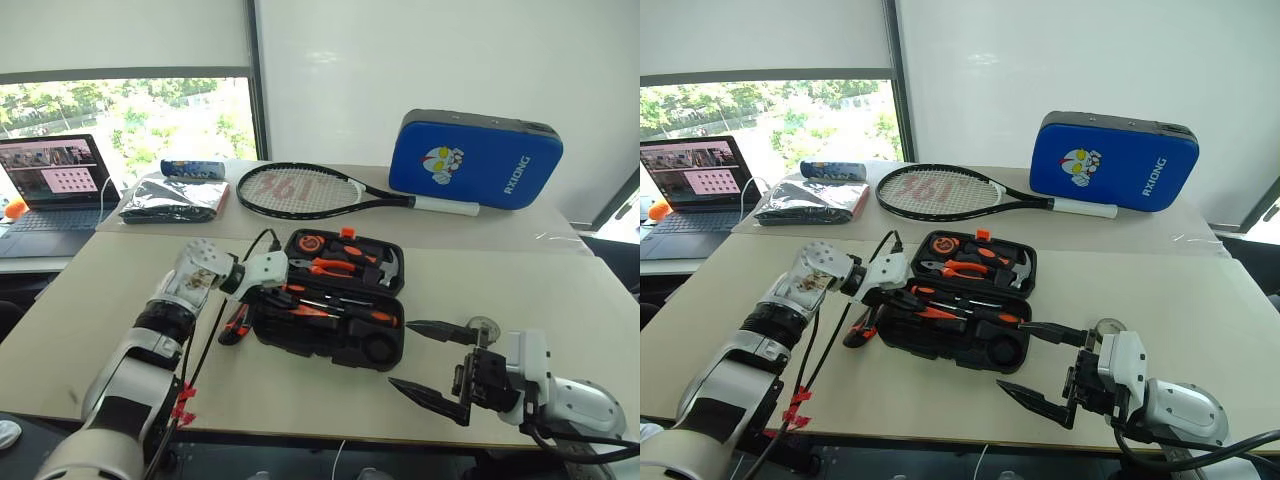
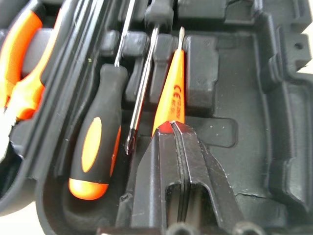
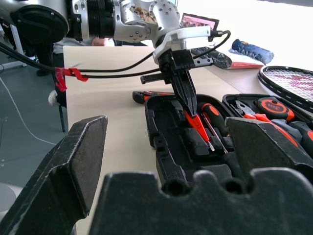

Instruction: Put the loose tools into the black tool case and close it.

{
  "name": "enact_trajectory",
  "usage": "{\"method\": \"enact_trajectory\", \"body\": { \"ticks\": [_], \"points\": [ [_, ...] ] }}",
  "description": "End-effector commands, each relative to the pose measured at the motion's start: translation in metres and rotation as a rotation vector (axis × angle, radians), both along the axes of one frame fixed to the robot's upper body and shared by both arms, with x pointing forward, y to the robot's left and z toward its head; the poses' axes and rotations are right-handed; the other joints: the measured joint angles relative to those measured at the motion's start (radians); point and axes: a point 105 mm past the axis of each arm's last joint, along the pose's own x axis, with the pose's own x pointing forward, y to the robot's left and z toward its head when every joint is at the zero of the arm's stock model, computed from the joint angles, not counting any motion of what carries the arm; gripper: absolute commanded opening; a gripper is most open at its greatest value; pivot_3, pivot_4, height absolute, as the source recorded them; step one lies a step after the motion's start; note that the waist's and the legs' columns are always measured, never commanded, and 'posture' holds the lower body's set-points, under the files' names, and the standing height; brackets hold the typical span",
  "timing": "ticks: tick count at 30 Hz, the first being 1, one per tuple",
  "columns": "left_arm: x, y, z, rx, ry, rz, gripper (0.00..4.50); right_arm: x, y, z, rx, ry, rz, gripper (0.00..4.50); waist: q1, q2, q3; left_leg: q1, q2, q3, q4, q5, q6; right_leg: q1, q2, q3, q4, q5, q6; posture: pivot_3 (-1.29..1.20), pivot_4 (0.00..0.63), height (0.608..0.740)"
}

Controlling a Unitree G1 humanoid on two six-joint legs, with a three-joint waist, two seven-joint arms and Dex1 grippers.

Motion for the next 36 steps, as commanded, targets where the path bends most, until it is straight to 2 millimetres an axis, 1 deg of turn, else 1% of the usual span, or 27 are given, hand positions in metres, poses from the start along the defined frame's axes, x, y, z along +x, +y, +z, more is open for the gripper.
{"method": "enact_trajectory", "body": {
  "ticks": [1,6,10,13,16,19,22,25,26,28,30,31,34,36],
  "points": [
    [0.003,-0.002,-0.003,0.024,-0.013,0.014,0.03,-0.004,0.004,0.008,0.006,-0.05,0.015,4.5,0.0,0.0,0.0,0.0,0.0,0.0,0.0,0.0,0.0,0.0,0.0,0.0,0.0,0.0,0.0,0.0,0.15,0.74],
    [0.009,-0.007,-0.008,0.004,0.001,0.078,0.03,-0.004,0.004,0.008,0.009,-0.046,0.017,4.5,0.004,0.0,0.0,0.002,0.0,0.0,0.001,0.0,0.0,0.003,0.0,0.0,0.0,0.0,0.001,0.0,0.15,0.74],
    [0.009,-0.01,-0.01,-0.025,0.047,0.111,0.03,-0.005,0.005,0.007,0.012,-0.042,0.018,4.5,0.006,0.0,0.0,0.008,0.0,-0.001,0.001,0.0,0.0,0.011,0.0,-0.001,-0.002,0.0,0.001,0.0,0.15,0.74],
    [0.008,-0.003,-0.017,0.023,0.076,0.14,0.03,-0.005,0.005,0.007,0.012,-0.041,0.018,4.5,0.004,0.0,0.0,0.013,0.0,-0.001,0.0,0.0,0.0,0.016,0.0,-0.001,-0.002,-0.002,0.005,0.0,0.15,0.74],
    [0.004,-0.001,-0.018,0.028,0.074,0.109,0.03,-0.005,0.005,0.007,0.013,-0.039,0.018,4.5,0.002,0.0,0.0,0.014,0.0,-0.001,0.0,0.0,0.0,0.016,0.0,-0.001,-0.002,-0.002,0.005,0.0,0.15,0.74],
    [0.0,-0.001,-0.012,-0.002,0.066,0.082,0.03,-0.005,0.005,0.007,0.012,-0.039,0.016,4.5,0.0,0.0,0.0,0.014,0.0,-0.001,0.0,0.0,0.0,0.016,0.0,-0.001,-0.002,-0.002,0.005,0.0,0.15,0.74],
    [0.001,0.008,-0.005,-0.021,0.015,0.09,0.03,-0.004,0.003,0.007,0.011,-0.043,0.01,4.5,-0.003,0.0,0.0,0.014,0.0,-0.001,-0.001,0.0,0.0,0.016,0.0,-0.001,-0.002,-0.001,0.004,0.0,0.15,0.74],
    [0.004,0.013,0.015,-0.135,-0.066,0.096,0.03,-0.002,0.001,0.008,0.018,-0.055,-0.001,4.5,-0.006,0.001,0.0,0.014,0.0,-0.001,-0.001,0.0,0.0,0.015,0.0,-0.001,-0.002,-0.001,0.003,0.0,0.15,0.74],
    [0.003,0.015,0.028,-0.225,-0.077,0.109,0.03,0.0,0.0,0.008,0.023,-0.064,-0.009,4.5,-0.005,0.0,0.0,0.014,0.0,-0.001,-0.001,0.0,0.0,0.015,0.0,-0.001,-0.002,-0.001,0.003,0.0,0.15,0.74],
    [-0.004,0.031,0.049,-0.361,-0.084,0.144,0.03,0.003,-0.005,0.01,0.042,-0.072,-0.027,4.5,-0.005,0.0,0.0,0.013,0.001,-0.001,-0.001,0.0,0.0,0.014,0.0,-0.001,-0.002,-0.001,0.003,0.0,0.15,0.74],
    [-0.019,0.053,0.055,-0.408,-0.086,0.17,0.52,0.004,-0.01,0.01,0.05,-0.067,-0.034,4.5,-0.013,0.0,0.0,0.012,0.001,-0.001,-0.001,0.0,0.0,0.014,0.0,-0.001,-0.002,0.0,0.002,0.0,0.15,0.74],
    [-0.027,0.066,0.053,-0.413,-0.074,0.204,0.72,0.004,-0.012,0.009,0.043,-0.071,-0.03,4.5,-0.015,0.001,0.0,0.012,0.002,0.0,-0.002,-0.001,0.0,0.013,0.0,0.0,-0.003,0.0,0.001,0.0,0.15,0.74],
    [-0.052,0.11,0.041,-0.401,-0.064,0.349,1.82,0.004,-0.017,0.006,0.029,-0.079,-0.017,4.5,-0.027,0.002,0.001,0.015,0.003,0.0,-0.004,-0.001,0.001,0.014,0.0,0.0,-0.003,-0.001,0.0,0.0,0.15,0.74],
    [-0.075,0.158,0.03,-0.406,-0.081,0.535,2.5,0.005,-0.017,0.002,0.01,-0.085,0.006,4.5,-0.033,0.003,0.001,0.017,0.002,-0.001,-0.007,-0.001,0.001,0.014,-0.001,0.001,-0.003,-0.002,-0.001,0.0,0.15,0.74]
  ]
}}
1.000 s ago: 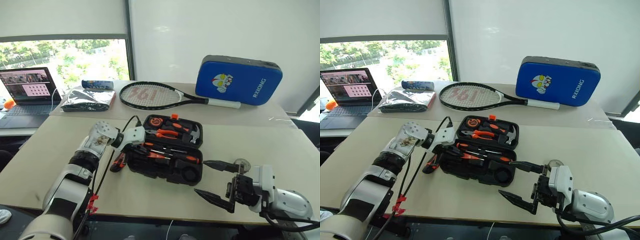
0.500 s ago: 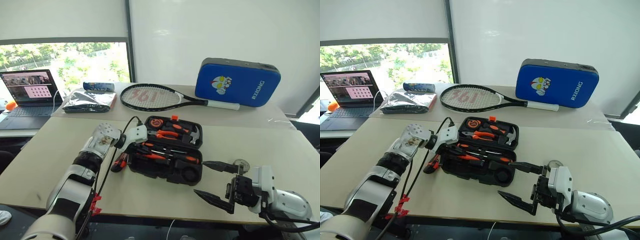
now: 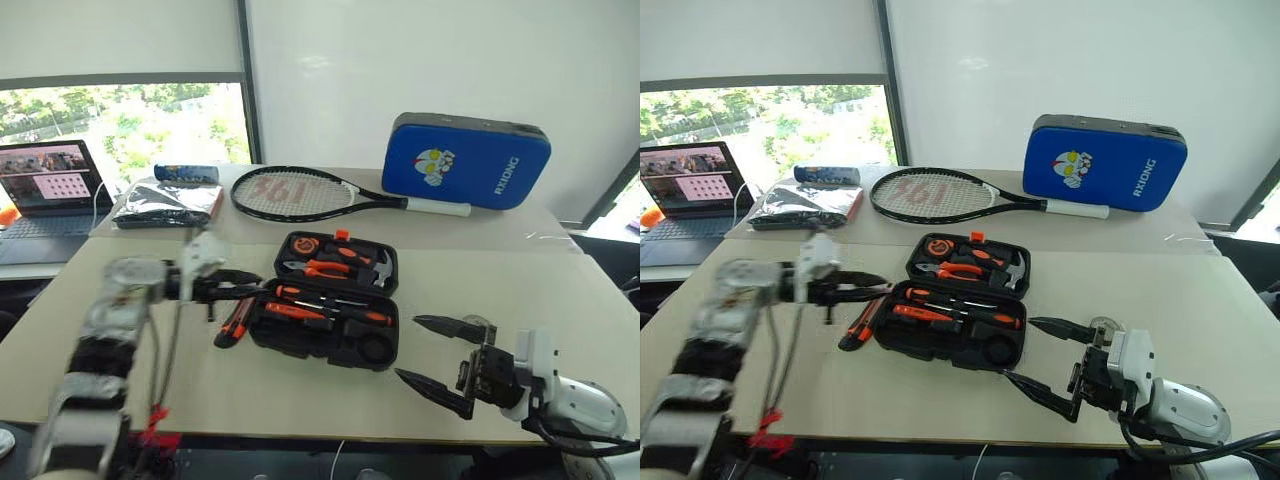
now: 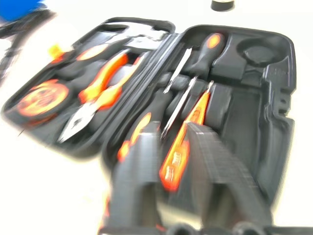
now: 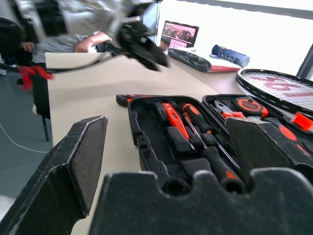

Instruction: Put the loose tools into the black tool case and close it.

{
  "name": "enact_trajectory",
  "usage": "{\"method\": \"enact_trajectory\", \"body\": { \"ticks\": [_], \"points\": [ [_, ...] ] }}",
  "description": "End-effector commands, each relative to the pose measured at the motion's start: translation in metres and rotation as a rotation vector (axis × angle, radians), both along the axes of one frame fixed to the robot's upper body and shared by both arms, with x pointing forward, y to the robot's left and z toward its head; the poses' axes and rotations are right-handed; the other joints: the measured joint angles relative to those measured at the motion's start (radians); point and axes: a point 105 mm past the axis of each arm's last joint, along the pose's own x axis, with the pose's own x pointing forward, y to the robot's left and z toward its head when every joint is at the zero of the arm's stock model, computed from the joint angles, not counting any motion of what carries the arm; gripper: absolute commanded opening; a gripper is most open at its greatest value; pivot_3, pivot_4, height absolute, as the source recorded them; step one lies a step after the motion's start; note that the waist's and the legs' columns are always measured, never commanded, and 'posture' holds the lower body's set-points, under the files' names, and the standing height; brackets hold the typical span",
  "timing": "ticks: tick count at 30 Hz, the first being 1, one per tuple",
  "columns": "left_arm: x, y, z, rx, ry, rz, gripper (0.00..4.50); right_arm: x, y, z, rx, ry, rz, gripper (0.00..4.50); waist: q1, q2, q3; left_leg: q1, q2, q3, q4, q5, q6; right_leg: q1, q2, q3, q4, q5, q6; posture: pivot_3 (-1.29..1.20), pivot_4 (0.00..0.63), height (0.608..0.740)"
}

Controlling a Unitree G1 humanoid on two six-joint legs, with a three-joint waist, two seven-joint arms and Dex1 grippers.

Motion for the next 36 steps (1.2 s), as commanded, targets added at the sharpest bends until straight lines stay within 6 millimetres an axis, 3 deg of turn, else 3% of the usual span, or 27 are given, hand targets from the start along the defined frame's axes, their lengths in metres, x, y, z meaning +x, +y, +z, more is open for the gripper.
{"method": "enact_trajectory", "body": {
  "ticks": [1,5,8,11,18,25,32,36],
  "points": [
    [-0.032,0.061,0.002,-0.033,-0.031,0.242,2.85,-0.001,-0.002,0.004,-0.029,-0.072,0.041,4.5,-0.005,0.0,0.0,0.001,0.001,0.0,-0.001,0.0,0.0,0.0,0.0,0.001,0.0,0.0,0.0,0.0,0.15,0.74],
    [-0.073,0.103,-0.016,-0.046,0.014,0.454,4.34,0.003,-0.002,0.004,-0.038,-0.098,0.061,4.5,0.009,-0.001,0.001,0.004,0.002,-0.001,-0.003,0.0,0.0,0.001,-0.001,0.001,0.0,-0.001,-0.001,0.0,0.15,0.74],
    [-0.091,0.114,-0.026,-0.043,0.036,0.544,4.47,0.006,-0.003,0.004,-0.039,-0.113,0.069,4.5,0.022,-0.001,0.002,0.004,0.001,0.002,-0.003,0.0,-0.001,0.002,-0.004,-0.001,-0.002,-0.001,0.0,0.0,0.15,0.74],
    [-0.093,0.106,-0.026,-0.055,0.028,0.544,4.47,0.009,-0.001,0.005,-0.035,-0.121,0.077,4.5,0.035,-0.001,0.002,0.004,0.001,0.003,-0.003,0.0,-0.001,0.003,-0.004,-0.002,-0.005,-0.001,0.0,0.0,0.15,0.74],
    [-0.042,0.041,-0.023,-0.1,0.151,0.519,4.47,0.014,0.006,0.009,-0.034,-0.128,0.104,4.5,0.041,-0.001,0.002,0.003,0.001,0.004,-0.003,0.001,-0.001,0.003,-0.002,-0.002,-0.005,-0.001,0.0,0.0,0.15,0.74],
    [-0.005,0.008,-0.031,-0.025,0.251,0.577,4.47,0.012,0.013,0.013,-0.023,-0.132,0.109,4.5,0.014,-0.001,0.002,0.003,0.0,0.002,-0.008,0.001,-0.001,0.0,-0.001,0.0,-0.004,0.0,-0.001,0.0,0.15,0.74],
    [0.008,-0.029,-0.043,0.004,0.322,0.526,4.47,0.009,0.016,0.015,-0.009,-0.131,0.093,4.5,0.015,-0.001,0.002,0.002,-0.001,0.002,-0.008,0.001,-0.001,0.0,-0.001,-0.001,-0.005,-0.001,-0.001,0.0,0.15,0.74],
    [0.023,-0.03,-0.051,0.065,0.288,0.587,4.47,0.008,0.017,0.015,-0.002,-0.128,0.084,4.5,0.029,-0.001,0.002,0.002,-0.002,0.002,-0.007,0.001,-0.001,0.001,-0.001,-0.001,-0.005,-0.001,-0.001,0.0,0.15,0.74]
  ]
}}
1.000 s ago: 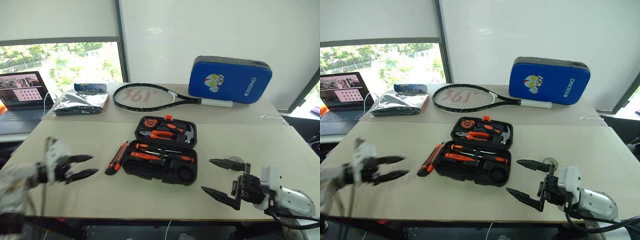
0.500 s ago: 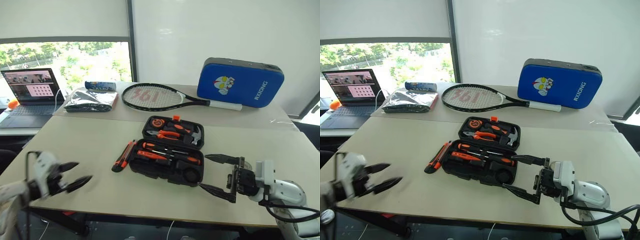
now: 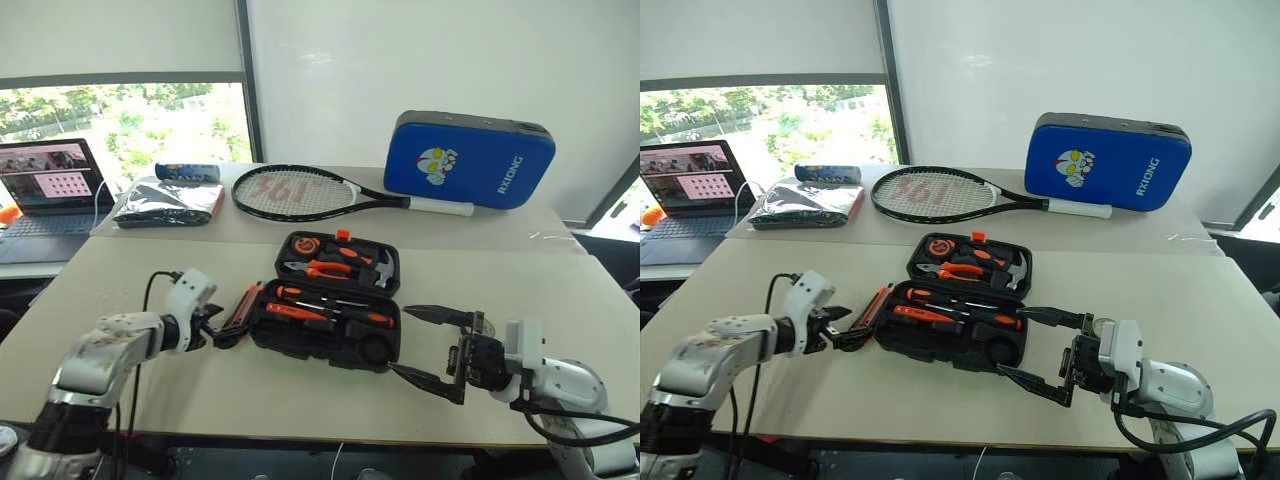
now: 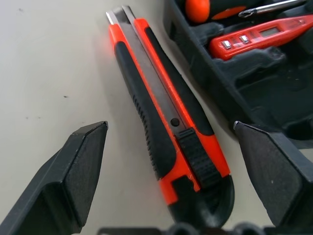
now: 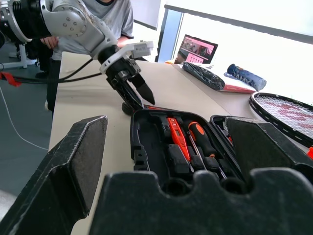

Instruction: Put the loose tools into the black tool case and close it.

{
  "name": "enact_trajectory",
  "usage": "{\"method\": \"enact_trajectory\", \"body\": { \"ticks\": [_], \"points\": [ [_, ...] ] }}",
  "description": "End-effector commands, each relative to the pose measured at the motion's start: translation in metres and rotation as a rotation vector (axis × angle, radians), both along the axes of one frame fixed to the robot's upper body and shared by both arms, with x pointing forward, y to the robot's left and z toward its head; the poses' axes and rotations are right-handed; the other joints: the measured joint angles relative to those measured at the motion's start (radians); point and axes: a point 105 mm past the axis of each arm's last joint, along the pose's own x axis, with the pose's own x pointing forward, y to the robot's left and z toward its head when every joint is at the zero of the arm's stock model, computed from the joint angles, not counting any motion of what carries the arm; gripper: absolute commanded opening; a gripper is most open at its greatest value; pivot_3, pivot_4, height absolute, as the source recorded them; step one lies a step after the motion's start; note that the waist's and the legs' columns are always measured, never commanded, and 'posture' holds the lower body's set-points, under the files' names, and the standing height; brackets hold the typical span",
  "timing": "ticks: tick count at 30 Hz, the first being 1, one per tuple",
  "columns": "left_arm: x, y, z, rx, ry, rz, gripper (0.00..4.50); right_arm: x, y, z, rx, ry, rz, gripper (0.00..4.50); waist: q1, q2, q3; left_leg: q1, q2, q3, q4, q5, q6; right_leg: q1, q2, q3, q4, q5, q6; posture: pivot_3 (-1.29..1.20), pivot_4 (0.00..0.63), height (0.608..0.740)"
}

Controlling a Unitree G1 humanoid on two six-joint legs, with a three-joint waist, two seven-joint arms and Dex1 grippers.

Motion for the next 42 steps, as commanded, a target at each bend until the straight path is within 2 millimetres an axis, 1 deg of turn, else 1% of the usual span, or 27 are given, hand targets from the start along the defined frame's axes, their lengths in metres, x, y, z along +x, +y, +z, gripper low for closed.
{"method": "enact_trajectory", "body": {
  "ticks": [1,2,6,9,10,11,13,14,15,18,20,22,23,24,25,27,28,30,32,35,37,39,42],
  "points": [
    [0.017,0.001,-0.001,0.065,-0.038,0.073,4.47,-0.005,0.004,0.009,0.018,-0.033,0.005,4.5,0.007,0.0,0.0,0.0,0.0,0.0,0.0,0.0,0.0,0.0,0.0,0.0,0.0,0.0,0.0,0.0,0.15,0.74],
    [0.021,0.003,-0.001,0.063,-0.039,0.104,4.47,-0.005,0.004,0.009,0.02,-0.033,0.003,4.5,0.009,0.0,0.0,0.0,-0.001,0.0,0.0,0.0,0.0,0.001,0.0,0.0,0.0,0.0,0.0,0.0,0.15,0.74],
    [0.026,-0.002,-0.001,0.05,-0.049,0.103,4.47,-0.006,0.005,0.01,0.025,-0.032,-0.005,4.5,0.005,0.0,0.0,0.001,0.0,0.0,0.0,0.0,-0.001,0.001,0.0,0.0,0.001,0.0,0.0,0.0,0.15,0.74],
    [0.029,-0.006,-0.007,0.037,-0.031,0.094,3.65,-0.006,0.007,0.009,0.027,-0.025,-0.005,4.5,0.005,0.001,0.0,0.002,0.0,0.0,0.0,0.001,-0.001,0.001,0.0,0.0,0.001,0.0,0.0,0.0,0.15,0.74],
    [0.027,-0.006,-0.01,0.049,-0.018,0.086,3.3,-0.006,0.008,0.009,0.028,-0.024,-0.004,4.5,0.006,0.001,0.0,0.002,0.0,0.0,0.0,0.001,-0.001,0.001,0.0,0.0,0.002,0.0,0.0,0.0,0.15,0.74],
    [0.027,-0.005,-0.012,0.059,-0.01,0.08,2.96,-0.006,0.008,0.009,0.029,-0.023,-0.004,4.5,0.006,0.001,0.0,0.002,-0.001,0.0,0.0,0.001,-0.001,0.001,0.0,0.0,0.001,0.0,0.0,0.0,0.15,0.74],
    [0.025,0.003,-0.012,0.066,0.001,0.086,2.25,-0.005,0.008,0.01,0.03,-0.023,-0.008,4.5,0.006,0.001,0.0,0.001,-0.001,0.0,0.0,0.001,-0.001,0.001,0.0,0.0,0.001,0.0,0.0,0.0,0.15,0.74],
    [0.025,0.01,-0.01,0.063,0.002,0.099,1.88,-0.005,0.007,0.01,0.028,-0.023,-0.011,4.5,0.005,0.001,0.0,0.001,-0.001,0.0,0.0,0.001,-0.001,0.001,0.0,0.0,0.001,0.0,0.0,0.0,0.15,0.74],
    [0.026,0.018,-0.006,0.06,-0.01,0.113,1.75,-0.005,0.007,0.01,0.027,-0.023,-0.013,4.5,0.005,0.001,0.0,0.001,-0.001,0.0,0.0,0.001,-0.001,0.001,0.0,0.0,0.0,0.0,0.0,0.0,0.15,0.74],
    [0.03,0.041,0.013,0.035,-0.087,0.118,1.75,-0.006,0.005,0.011,0.024,-0.025,-0.024,4.5,-0.005,0.001,0.0,0.001,0.0,0.0,-0.001,0.001,-0.001,0.0,0.0,0.0,0.0,0.0,0.0,0.0,0.15,0.74],
    [0.03,0.042,0.034,0.018,-0.203,-0.012,1.75,-0.007,0.002,0.012,0.021,-0.025,-0.035,4.5,-0.01,0.001,0.0,0.001,0.001,0.0,-0.001,0.001,-0.001,-0.001,0.001,0.0,0.0,0.0,0.0,0.0,0.15,0.74],
    [0.021,0.029,0.056,0.006,-0.311,-0.237,1.75,-0.009,-0.001,0.012,0.015,-0.023,-0.044,4.5,-0.007,0.0,0.001,0.0,0.001,0.0,-0.001,0.001,-0.001,-0.001,0.001,0.0,0.0,0.0,-0.001,0.0,0.15,0.74],
    [0.014,0.018,0.065,0.001,-0.352,-0.377,1.75,-0.01,-0.003,0.011,0.009,-0.019,-0.047,4.5,-0.005,0.0,0.001,-0.001,0.0,0.0,-0.001,0.001,-0.001,-0.002,0.001,-0.001,0.0,0.0,-0.001,0.0,0.15,0.74],
    [0.006,0.009,0.072,0.001,-0.361,-0.497,1.75,-0.011,-0.005,0.011,0.002,-0.015,-0.05,4.5,-0.001,0.0,0.001,-0.002,0.0,0.0,-0.001,0.001,-0.001,-0.002,0.001,-0.001,-0.001,0.0,-0.001,0.0,0.15,0.74],
    [0.002,0.003,0.076,0.0,-0.361,-0.582,1.75,-0.012,-0.006,0.011,-0.002,-0.011,-0.053,4.5,0.007,0.0,0.001,-0.002,0.0,0.0,-0.001,0.001,-0.001,-0.002,0.0,-0.001,-0.002,0.0,-0.001,0.0,0.15,0.74],
    [-0.009,-0.018,0.082,0.01,-0.327,-0.772,1.75,-0.013,-0.009,0.01,-0.015,-0.004,-0.058,4.5,0.015,0.0,0.001,-0.004,-0.001,0.0,0.0,0.001,-0.001,-0.001,-0.001,-0.003,-0.004,0.0,0.0,0.0,0.15,0.74],
    [-0.013,-0.025,0.083,0.017,-0.317,-0.83,1.75,-0.014,-0.01,0.009,-0.018,-0.002,-0.059,4.5,0.021,0.0,0.001,-0.004,-0.001,0.0,0.0,0.001,-0.001,-0.001,-0.001,-0.003,-0.004,0.0,0.0,0.0,0.15,0.74],
    [-0.02,-0.045,0.079,0.074,-0.28,-0.985,1.75,-0.015,-0.01,0.009,-0.02,0.001,-0.062,4.5,0.023,0.0,0.001,-0.005,0.0,0.0,0.0,0.001,-0.001,0.0,0.0,-0.004,-0.007,0.001,0.0,0.0,0.15,0.74],
    [-0.02,-0.066,0.073,0.129,-0.273,-1.075,1.75,-0.016,-0.008,0.009,-0.018,0.004,-0.062,4.5,0.023,0.0,0.001,-0.005,0.0,-0.001,0.0,0.001,-0.001,0.0,0.0,-0.004,-0.008,0.001,0.001,0.0,0.15,0.74],
    [-0.015,-0.085,0.063,0.191,-0.278,-1.144,1.75,-0.017,-0.005,0.008,-0.012,0.008,-0.06,4.5,0.02,0.0,0.001,-0.006,0.0,-0.001,0.0,0.001,-0.001,0.0,0.0,-0.004,-0.008,0.001,0.001,0.0,0.15,0.74],
    [-0.009,-0.095,0.052,0.246,-0.277,-1.166,1.75,-0.018,-0.003,0.009,-0.011,0.01,-0.06,4.5,0.013,0.0,0.001,-0.006,0.0,-0.001,0.0,0.001,-0.001,0.0,0.001,-0.004,-0.008,0.001,0.001,0.0,0.15,0.74],
    [-0.005,-0.101,0.041,0.289,-0.258,-1.181,1.75,-0.019,-0.003,0.01,-0.009,0.01,-0.063,4.5,0.006,0.0,0.001,-0.006,0.0,-0.002,0.0,0.001,-0.001,0.0,0.001,-0.004,-0.008,0.001,0.001,0.0,0.15,0.74],
    [0.0,-0.103,0.033,0.329,-0.241,-1.172,1.75,-0.02,-0.003,0.01,-0.01,0.01,-0.069,4.5,-0.002,0.0,0.001,-0.006,0.0,-0.002,0.0,0.001,-0.001,0.0,0.001,-0.004,-0.008,0.001,0.001,0.0,0.15,0.74]
  ]
}}
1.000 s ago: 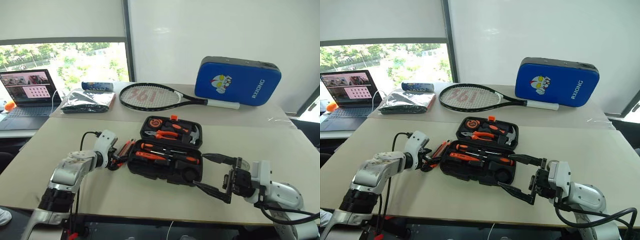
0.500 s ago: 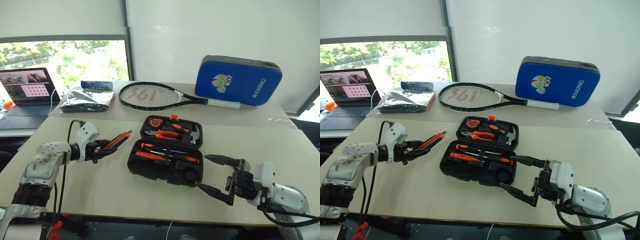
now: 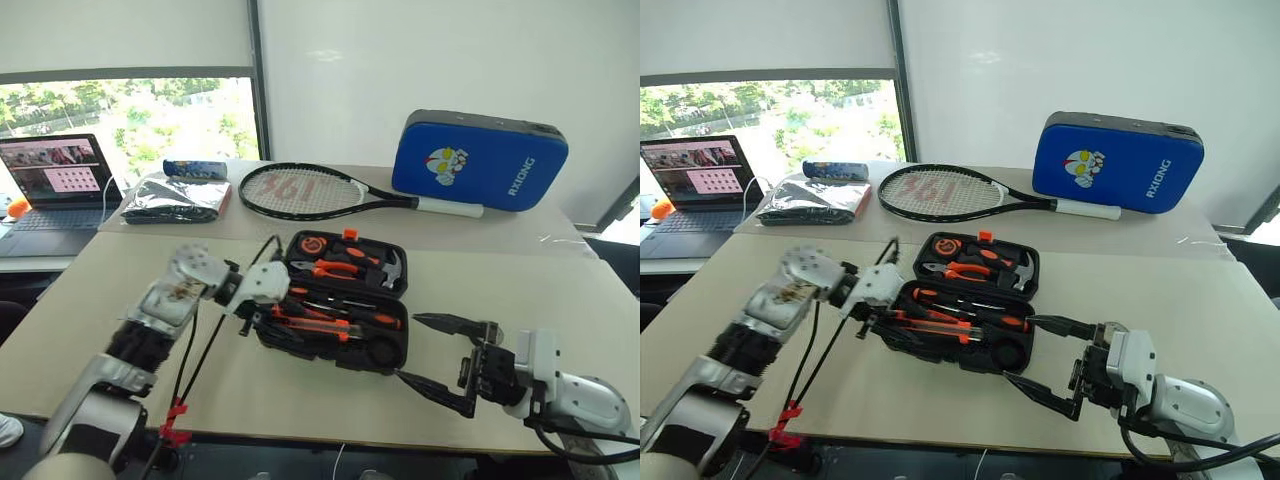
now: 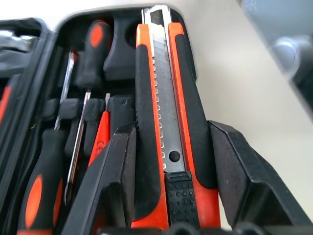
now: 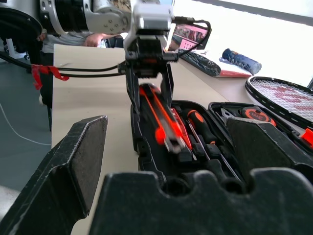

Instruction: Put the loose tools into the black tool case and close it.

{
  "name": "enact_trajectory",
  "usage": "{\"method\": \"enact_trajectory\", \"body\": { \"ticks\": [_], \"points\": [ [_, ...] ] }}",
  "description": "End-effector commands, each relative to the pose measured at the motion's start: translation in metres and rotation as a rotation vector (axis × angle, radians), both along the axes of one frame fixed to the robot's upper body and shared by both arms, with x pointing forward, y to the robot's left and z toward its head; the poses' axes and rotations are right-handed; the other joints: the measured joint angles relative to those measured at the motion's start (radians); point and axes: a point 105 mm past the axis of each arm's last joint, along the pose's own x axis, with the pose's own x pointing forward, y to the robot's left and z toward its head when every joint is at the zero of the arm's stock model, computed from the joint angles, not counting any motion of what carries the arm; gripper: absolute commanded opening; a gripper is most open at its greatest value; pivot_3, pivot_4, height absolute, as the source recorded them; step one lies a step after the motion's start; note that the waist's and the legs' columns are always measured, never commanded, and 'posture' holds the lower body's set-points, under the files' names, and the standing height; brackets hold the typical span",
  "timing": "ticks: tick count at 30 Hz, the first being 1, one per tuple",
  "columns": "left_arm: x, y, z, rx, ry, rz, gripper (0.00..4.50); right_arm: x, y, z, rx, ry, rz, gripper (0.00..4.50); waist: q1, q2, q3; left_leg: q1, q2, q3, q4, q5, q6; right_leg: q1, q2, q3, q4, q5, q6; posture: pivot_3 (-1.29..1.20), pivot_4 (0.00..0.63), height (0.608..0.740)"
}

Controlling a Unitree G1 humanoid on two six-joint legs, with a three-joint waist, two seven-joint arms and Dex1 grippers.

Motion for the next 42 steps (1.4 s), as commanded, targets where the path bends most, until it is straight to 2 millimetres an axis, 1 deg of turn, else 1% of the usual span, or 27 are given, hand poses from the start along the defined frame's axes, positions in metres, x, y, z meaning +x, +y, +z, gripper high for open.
{"method": "enact_trajectory", "body": {
  "ticks": [1,7,13,16,20,24,26,27,28,30,31,32,34,37,39,41,42],
  "points": [
    [0.009,-0.002,0.004,0.032,-0.06,0.012,1.75,-0.004,0.002,0.01,0.008,-0.035,0.002,4.5,-0.001,0.0,0.0,0.0,0.0,0.0,0.0,0.0,0.0,0.0,0.0,0.0,0.0,0.0,0.0,0.0,0.15,0.74],
    [0.016,-0.003,-0.005,0.065,-0.064,0.038,1.75,-0.008,-0.001,0.008,0.002,-0.02,-0.016,4.5,0.006,0.0,0.0,0.0,0.0,-0.001,0.0,0.0,0.0,0.001,0.0,-0.001,0.0,0.0,0.0,0.0,0.15,0.74],
    [0.008,0.002,-0.007,0.096,-0.021,-0.013,1.75,-0.008,-0.006,0.007,-0.014,-0.013,-0.031,4.5,0.005,0.0,0.0,0.0,0.0,-0.001,0.001,0.0,0.0,0.001,0.0,-0.001,0.0,0.0,0.0,0.0,0.15,0.74],
    [0.006,0.001,-0.009,0.094,-0.003,-0.028,1.75,-0.006,-0.006,0.007,-0.015,-0.014,-0.033,4.5,0.001,0.0,0.0,0.0,0.0,-0.001,0.0,0.0,0.0,0.001,0.0,-0.001,0.0,0.0,0.0,0.0,0.15,0.74],
    [0.007,-0.001,-0.013,0.094,0.001,-0.02,1.75,-0.005,-0.006,0.007,-0.015,-0.015,-0.033,4.5,0.002,0.0,0.0,0.0,0.0,-0.001,0.0,0.0,0.0,0.001,0.0,-0.001,0.0,0.0,0.0,0.0,0.15,0.74],
    [0.005,-0.002,-0.018,0.109,0.054,-0.022,1.75,-0.003,-0.005,0.006,-0.017,-0.015,-0.03,4.5,0.004,0.0,0.0,0.0,0.0,-0.001,0.0,0.0,0.0,0.001,0.0,-0.001,0.0,0.0,0.0,0.0,0.15,0.74],
    [0.011,-0.004,-0.017,0.096,0.018,-0.001,2.74,-0.002,-0.005,0.006,-0.018,-0.015,-0.028,4.5,0.004,0.0,0.0,0.0,0.0,-0.001,0.0,0.0,0.0,0.001,0.0,0.0,0.0,0.0,0.0,0.0,0.15,0.74],
    [0.013,-0.005,-0.014,0.082,0.004,0.005,2.88,-0.002,-0.005,0.006,-0.018,-0.016,-0.027,4.5,0.005,0.0,0.0,0.0,0.0,-0.001,0.0,0.0,0.0,0.001,0.0,0.0,0.0,0.0,0.0,0.0,0.15,0.74],
    [0.015,-0.006,-0.01,0.063,-0.013,0.005,3.29,-0.002,-0.005,0.006,-0.017,-0.016,-0.027,4.5,0.005,0.0,0.0,0.0,0.0,-0.001,0.0,0.0,0.0,0.001,0.0,-0.001,0.0,0.0,0.0,0.0,0.15,0.74],
    [0.019,-0.007,-0.001,0.033,-0.054,-0.004,3.9,-0.002,-0.006,0.005,-0.02,-0.015,-0.026,4.5,0.004,0.0,0.0,0.0,0.0,-0.001,0.0,0.0,0.0,0.001,0.0,0.0,0.0,0.0,0.0,0.0,0.15,0.74],
    [0.019,-0.007,0.002,0.031,-0.068,-0.011,4.33,-0.002,-0.006,0.005,-0.02,-0.015,-0.027,4.5,0.004,0.0,0.0,0.0,0.0,-0.001,0.0,0.0,0.0,0.001,0.0,0.0,0.0,0.0,0.0,0.0,0.15,0.74],
    [0.018,-0.006,0.01,0.018,-0.077,-0.025,4.49,-0.002,-0.007,0.004,-0.021,-0.014,-0.028,4.5,0.004,0.0,0.0,0.0,0.0,-0.001,0.0,0.0,0.0,0.001,0.0,0.0,0.0,0.0,0.0,0.0,0.15,0.74],
    [0.012,-0.007,0.031,-0.047,-0.055,-0.047,4.49,-0.002,-0.008,0.003,-0.02,-0.012,-0.031,4.5,0.003,0.0,0.0,0.0,0.0,-0.001,0.0,0.0,0.001,0.0,0.0,-0.001,0.0,0.0,0.0,0.0,0.15,0.74],
    [0.005,-0.007,0.049,-0.112,-0.037,-0.073,4.49,-0.001,-0.008,0.001,-0.02,-0.009,-0.031,4.5,0.004,0.0,0.0,-0.001,0.0,-0.001,0.0,0.0,0.0,0.0,0.0,-0.001,0.0,0.0,0.0,0.0,0.15,0.74],
    [0.006,-0.006,0.054,-0.132,-0.026,-0.062,4.49,0.0,-0.008,0.001,-0.016,-0.009,-0.032,4.5,0.005,0.0,0.0,-0.001,0.0,-0.001,0.001,0.0,0.0,0.0,0.0,-0.001,0.0,0.0,0.0,0.0,0.15,0.74],
    [0.012,-0.001,0.048,-0.12,-0.061,-0.035,3.95,0.001,-0.007,0.0,-0.012,-0.011,-0.032,4.5,0.005,0.0,0.0,0.0,0.0,-0.001,0.001,0.0,0.0,0.001,0.0,-0.001,0.0,0.0,0.0,0.0,0.15,0.74],
    [0.011,0.002,0.043,-0.097,-0.062,-0.041,3.76,0.001,-0.006,0.0,-0.01,-0.012,-0.031,4.5,0.005,0.0,0.0,0.0,0.0,-0.001,0.001,0.0,0.0,0.001,0.0,-0.001,0.0,0.0,0.0,0.0,0.15,0.74]
  ]
}}
